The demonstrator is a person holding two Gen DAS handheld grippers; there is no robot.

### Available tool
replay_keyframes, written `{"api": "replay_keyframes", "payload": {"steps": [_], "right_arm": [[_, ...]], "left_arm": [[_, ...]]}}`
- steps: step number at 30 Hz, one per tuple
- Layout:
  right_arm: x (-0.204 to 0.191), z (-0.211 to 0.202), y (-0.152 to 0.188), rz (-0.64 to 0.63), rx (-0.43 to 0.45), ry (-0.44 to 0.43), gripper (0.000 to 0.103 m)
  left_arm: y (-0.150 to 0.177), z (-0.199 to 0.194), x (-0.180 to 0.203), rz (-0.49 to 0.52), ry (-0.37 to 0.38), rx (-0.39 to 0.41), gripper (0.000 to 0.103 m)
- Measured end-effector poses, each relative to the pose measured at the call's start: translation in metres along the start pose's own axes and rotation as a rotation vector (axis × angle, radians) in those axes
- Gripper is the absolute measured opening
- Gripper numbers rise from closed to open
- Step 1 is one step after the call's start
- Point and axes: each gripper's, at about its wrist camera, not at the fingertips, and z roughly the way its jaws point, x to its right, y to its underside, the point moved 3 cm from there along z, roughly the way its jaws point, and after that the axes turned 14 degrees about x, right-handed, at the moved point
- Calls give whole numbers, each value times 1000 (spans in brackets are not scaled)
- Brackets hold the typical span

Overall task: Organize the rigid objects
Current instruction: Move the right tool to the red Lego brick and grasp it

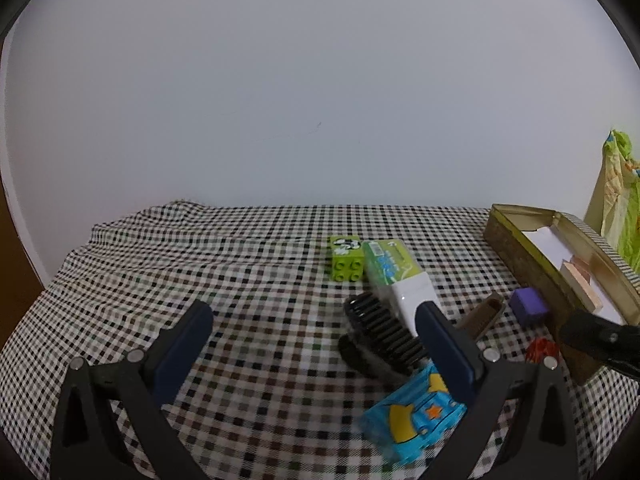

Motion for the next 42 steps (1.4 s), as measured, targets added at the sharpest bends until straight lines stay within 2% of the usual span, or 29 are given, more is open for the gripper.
{"api": "replay_keyframes", "payload": {"steps": [3,6,11,15,18,19,23,26,34,35,36,37,42], "right_arm": [[-2,3,5,-50,-10,49,41],[2,7,9,-40,-22,99,41],[25,-1,-8,-32,24,186,40],[36,-14,-14,-37,28,227,42],[22,-12,-6,-120,9,258,51],[16,-10,-3,-161,-6,271,51],[-3,5,14,-229,-83,296,52],[-7,24,25,-276,-149,361,55],[-7,36,32,-395,-197,401,55],[-10,35,35,-427,-206,408,49],[-11,36,36,-468,-218,412,39],[-12,35,36,-497,-228,410,34],[-3,21,25,-505,-213,362,34]], "left_arm": [[3,-1,-1,6,21,-21,102],[5,-2,1,30,58,-28,102],[7,-6,7,56,159,-35,102],[12,-5,16,86,264,-81,102],[15,-5,26,123,307,-108,102],[16,-5,29,133,321,-114,102],[18,-5,31,134,333,-127,102],[22,-1,32,134,327,-156,102],[27,3,32,149,320,-195,102],[28,4,33,150,319,-200,102],[28,4,33,151,316,-206,102],[29,4,33,153,314,-211,102],[32,6,39,162,352,-241,102]]}}
